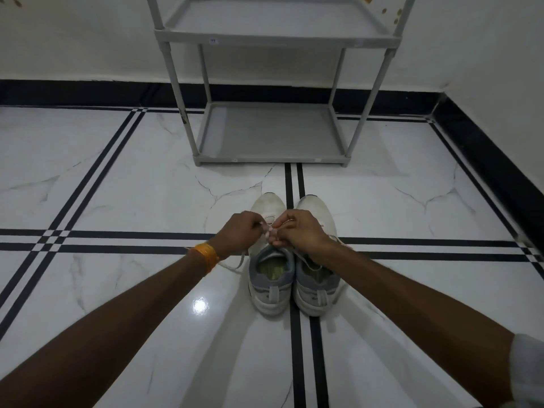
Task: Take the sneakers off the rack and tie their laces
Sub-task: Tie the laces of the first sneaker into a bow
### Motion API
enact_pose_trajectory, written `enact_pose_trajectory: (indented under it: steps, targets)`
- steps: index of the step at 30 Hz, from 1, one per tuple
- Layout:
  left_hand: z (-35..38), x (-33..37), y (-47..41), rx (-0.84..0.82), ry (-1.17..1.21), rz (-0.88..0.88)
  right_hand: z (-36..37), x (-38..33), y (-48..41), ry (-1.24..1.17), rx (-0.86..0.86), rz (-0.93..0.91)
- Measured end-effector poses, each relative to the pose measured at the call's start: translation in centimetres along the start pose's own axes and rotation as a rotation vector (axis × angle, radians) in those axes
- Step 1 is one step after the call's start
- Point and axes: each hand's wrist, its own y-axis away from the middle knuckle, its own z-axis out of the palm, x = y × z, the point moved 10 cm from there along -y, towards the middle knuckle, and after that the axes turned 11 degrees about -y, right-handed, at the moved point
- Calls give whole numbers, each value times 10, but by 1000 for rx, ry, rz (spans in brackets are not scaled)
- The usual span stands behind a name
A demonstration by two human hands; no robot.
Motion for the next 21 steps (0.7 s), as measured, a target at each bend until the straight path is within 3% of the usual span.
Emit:
enact_pose_trajectory:
  steps: [4,7,17,21]
  targets:
    - [32,-16,19,-381,894,-429,6,-12,1,101,-32,-145]
    - [45,-19,24,-408,1107,-569,9,-23,6,240,-58,-245]
    - [37,-35,11,-321,844,-540,42,-59,21,1045,-145,-625]
    - [3,-62,1,-46,352,-393,12,-51,23,1170,-121,-596]
